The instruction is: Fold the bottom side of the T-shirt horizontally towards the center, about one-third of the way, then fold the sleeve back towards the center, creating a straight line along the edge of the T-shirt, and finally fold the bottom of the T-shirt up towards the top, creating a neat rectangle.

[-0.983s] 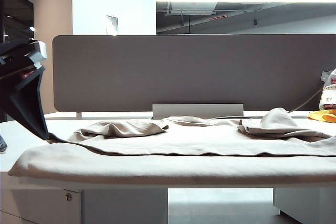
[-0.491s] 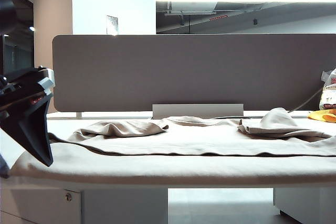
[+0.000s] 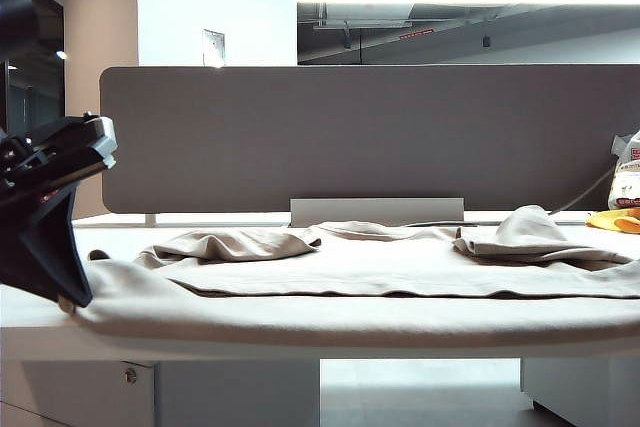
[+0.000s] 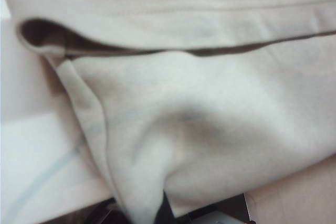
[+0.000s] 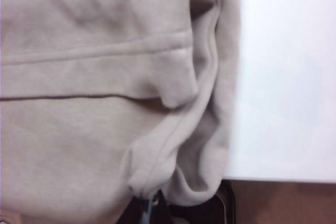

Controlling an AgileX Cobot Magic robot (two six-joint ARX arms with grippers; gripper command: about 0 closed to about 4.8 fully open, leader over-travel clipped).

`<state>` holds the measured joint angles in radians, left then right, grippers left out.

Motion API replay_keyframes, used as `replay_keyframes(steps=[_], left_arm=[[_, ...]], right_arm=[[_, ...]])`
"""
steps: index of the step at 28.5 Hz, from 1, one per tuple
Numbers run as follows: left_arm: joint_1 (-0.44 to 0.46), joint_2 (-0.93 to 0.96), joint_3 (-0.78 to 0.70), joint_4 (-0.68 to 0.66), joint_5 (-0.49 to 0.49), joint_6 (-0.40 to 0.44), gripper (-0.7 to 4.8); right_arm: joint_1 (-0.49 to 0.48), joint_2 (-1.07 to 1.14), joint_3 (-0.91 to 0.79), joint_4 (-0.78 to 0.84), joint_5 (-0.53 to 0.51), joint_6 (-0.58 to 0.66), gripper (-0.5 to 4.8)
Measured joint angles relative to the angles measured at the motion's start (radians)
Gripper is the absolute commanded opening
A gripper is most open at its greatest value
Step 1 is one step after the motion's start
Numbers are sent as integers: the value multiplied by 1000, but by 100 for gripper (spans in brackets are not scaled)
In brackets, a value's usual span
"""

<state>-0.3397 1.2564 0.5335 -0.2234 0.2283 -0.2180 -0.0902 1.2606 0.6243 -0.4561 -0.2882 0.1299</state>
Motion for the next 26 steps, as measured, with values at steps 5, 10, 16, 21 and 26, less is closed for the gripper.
replay_keyframes(steps=[5,10,16,21,26], left_arm=[[0,0,63,3,3,5,-6],[0,0,146,-5,-4,35,-6],[0,6,233,-19,-43,72,-6],[2,62,343,-23,-76,110,-6],[8,167,465,-25,-102,147,-6]], right_arm=[[0,0,3,33,-12,0,-1],[0,0,47,48,-45,1,-1],[0,0,206,55,-51,0,-1],[0,23,267,62,-49,0,-1],[0,99,329,65,-49,0,-1]])
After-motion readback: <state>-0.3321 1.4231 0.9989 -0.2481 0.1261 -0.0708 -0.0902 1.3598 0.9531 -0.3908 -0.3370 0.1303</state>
